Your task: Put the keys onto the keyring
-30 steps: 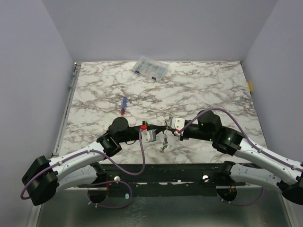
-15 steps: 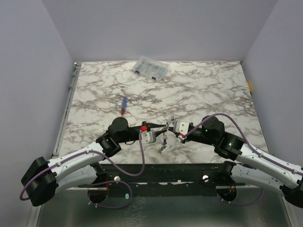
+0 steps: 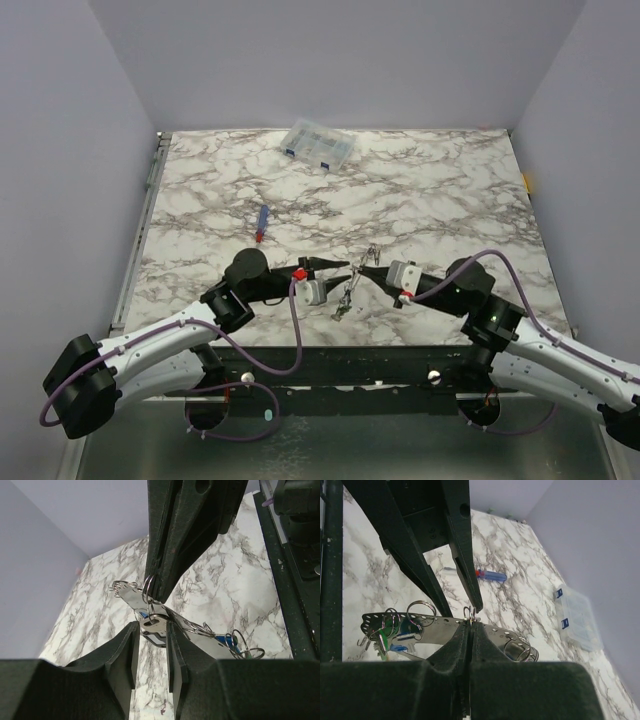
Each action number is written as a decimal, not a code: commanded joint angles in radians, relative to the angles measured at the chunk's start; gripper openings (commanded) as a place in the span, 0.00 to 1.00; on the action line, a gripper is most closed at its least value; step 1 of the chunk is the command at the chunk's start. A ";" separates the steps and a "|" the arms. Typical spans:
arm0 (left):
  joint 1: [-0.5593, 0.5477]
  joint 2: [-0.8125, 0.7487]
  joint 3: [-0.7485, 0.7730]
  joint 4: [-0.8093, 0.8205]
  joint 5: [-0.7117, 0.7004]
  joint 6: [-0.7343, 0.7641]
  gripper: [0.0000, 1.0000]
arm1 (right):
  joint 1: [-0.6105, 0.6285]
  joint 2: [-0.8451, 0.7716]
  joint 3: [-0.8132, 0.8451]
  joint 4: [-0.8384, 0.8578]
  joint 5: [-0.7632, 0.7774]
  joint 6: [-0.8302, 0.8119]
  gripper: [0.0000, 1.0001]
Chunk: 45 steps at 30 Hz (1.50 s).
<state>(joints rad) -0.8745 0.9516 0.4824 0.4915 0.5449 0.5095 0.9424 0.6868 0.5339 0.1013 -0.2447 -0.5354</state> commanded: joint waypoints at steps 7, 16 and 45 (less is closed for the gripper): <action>0.000 -0.034 0.005 0.081 0.076 -0.017 0.16 | 0.003 -0.040 -0.075 0.277 -0.090 0.042 0.00; 0.000 -0.081 -0.012 0.081 0.207 0.002 0.33 | 0.002 -0.068 -0.120 0.368 -0.095 0.094 0.00; 0.013 -0.098 -0.002 0.118 0.328 -0.040 0.27 | 0.002 -0.077 -0.094 0.317 -0.279 0.091 0.00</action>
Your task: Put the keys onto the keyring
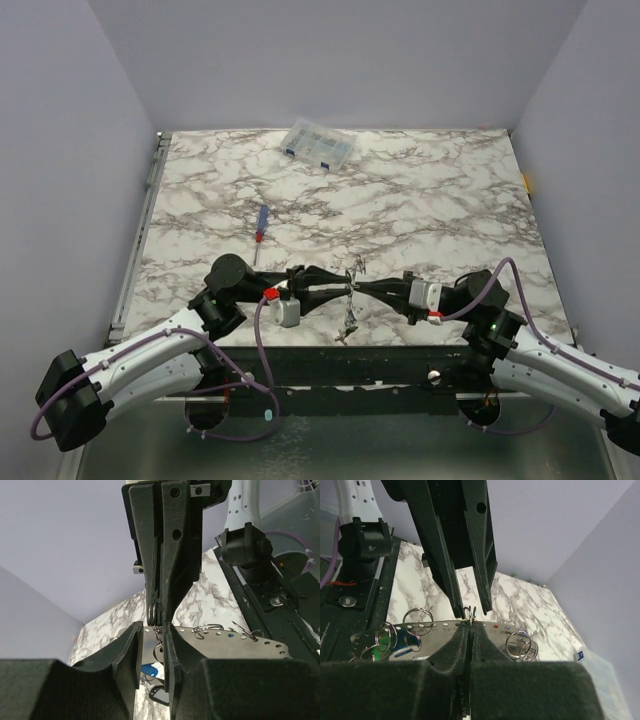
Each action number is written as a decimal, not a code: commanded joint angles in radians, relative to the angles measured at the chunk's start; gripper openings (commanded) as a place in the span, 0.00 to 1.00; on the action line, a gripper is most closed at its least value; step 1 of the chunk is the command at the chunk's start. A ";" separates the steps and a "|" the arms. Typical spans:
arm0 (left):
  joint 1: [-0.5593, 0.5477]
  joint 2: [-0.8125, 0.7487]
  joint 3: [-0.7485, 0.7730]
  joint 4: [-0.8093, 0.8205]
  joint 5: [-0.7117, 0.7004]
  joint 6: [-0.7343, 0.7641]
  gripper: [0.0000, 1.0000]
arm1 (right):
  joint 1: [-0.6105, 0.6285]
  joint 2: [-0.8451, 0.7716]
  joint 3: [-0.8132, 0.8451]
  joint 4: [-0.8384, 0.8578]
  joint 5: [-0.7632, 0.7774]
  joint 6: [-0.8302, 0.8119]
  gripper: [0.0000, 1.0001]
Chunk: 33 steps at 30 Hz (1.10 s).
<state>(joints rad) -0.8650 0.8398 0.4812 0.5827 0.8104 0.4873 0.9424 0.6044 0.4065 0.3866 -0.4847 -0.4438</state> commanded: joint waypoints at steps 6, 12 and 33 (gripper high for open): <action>0.004 0.030 0.000 0.035 0.063 -0.029 0.25 | 0.002 0.012 0.043 0.030 -0.050 -0.003 0.00; 0.004 0.048 0.002 0.038 0.054 -0.041 0.18 | 0.002 0.019 0.045 0.039 -0.066 -0.006 0.00; 0.005 0.049 0.010 0.038 -0.092 -0.072 0.00 | 0.003 0.027 0.052 0.028 -0.077 0.029 0.26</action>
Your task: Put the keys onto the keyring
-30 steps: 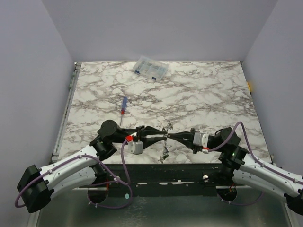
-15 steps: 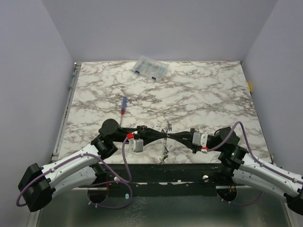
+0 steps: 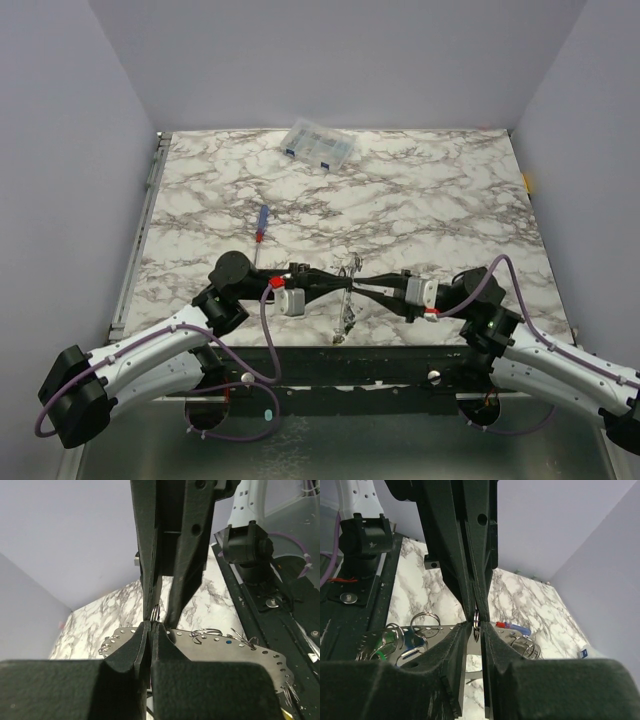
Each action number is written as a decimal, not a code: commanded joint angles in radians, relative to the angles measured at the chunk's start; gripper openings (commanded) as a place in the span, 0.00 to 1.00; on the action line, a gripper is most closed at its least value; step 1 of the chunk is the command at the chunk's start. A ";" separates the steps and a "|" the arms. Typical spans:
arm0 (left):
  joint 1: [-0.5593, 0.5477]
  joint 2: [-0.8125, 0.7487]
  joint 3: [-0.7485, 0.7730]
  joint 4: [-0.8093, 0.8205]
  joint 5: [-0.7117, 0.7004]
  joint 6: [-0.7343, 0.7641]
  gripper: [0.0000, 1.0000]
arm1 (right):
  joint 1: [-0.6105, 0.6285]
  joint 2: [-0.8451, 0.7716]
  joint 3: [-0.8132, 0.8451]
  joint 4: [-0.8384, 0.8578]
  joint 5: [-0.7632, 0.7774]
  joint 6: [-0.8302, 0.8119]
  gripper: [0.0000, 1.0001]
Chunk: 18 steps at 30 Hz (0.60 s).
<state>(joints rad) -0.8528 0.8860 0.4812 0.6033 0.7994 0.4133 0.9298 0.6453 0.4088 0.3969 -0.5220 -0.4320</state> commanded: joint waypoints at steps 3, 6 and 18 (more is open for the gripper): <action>-0.005 0.001 0.012 0.008 -0.090 0.008 0.00 | 0.015 -0.020 0.057 -0.017 -0.030 0.016 0.31; -0.004 0.005 0.018 -0.007 -0.096 0.013 0.00 | 0.015 -0.024 0.067 -0.069 -0.013 0.014 0.35; -0.002 0.028 0.036 -0.073 -0.195 0.050 0.00 | 0.015 0.013 0.208 -0.461 0.146 -0.086 0.50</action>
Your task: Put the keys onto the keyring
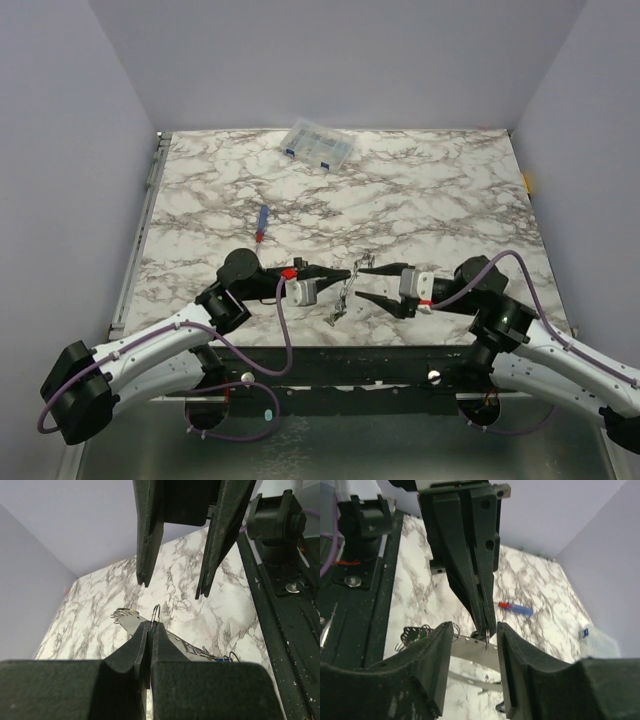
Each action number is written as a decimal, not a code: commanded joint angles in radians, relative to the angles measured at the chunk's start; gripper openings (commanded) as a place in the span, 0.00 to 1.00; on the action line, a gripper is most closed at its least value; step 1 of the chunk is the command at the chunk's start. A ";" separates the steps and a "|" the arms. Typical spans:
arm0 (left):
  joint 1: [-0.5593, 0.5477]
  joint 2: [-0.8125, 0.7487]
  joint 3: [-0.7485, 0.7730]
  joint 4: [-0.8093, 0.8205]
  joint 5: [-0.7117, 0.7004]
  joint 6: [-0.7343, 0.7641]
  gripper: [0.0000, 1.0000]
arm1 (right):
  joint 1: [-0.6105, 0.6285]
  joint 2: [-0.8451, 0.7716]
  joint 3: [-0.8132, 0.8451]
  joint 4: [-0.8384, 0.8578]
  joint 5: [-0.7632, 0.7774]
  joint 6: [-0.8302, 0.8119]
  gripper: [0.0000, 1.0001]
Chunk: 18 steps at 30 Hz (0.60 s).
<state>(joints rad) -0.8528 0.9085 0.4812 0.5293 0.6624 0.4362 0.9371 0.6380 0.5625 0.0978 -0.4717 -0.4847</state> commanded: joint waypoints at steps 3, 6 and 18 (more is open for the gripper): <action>-0.002 0.015 0.044 -0.028 -0.081 0.045 0.00 | 0.008 0.063 0.105 -0.223 0.153 -0.027 0.53; -0.002 0.016 0.047 -0.039 -0.098 0.054 0.00 | 0.008 0.123 0.167 -0.284 0.205 -0.017 0.53; -0.003 0.016 0.060 -0.105 -0.150 0.106 0.00 | 0.008 0.271 0.259 -0.371 0.231 -0.024 0.53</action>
<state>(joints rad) -0.8528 0.9287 0.4984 0.4202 0.5442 0.5098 0.9371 0.8837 0.7826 -0.2199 -0.2722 -0.4984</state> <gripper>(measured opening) 0.016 0.533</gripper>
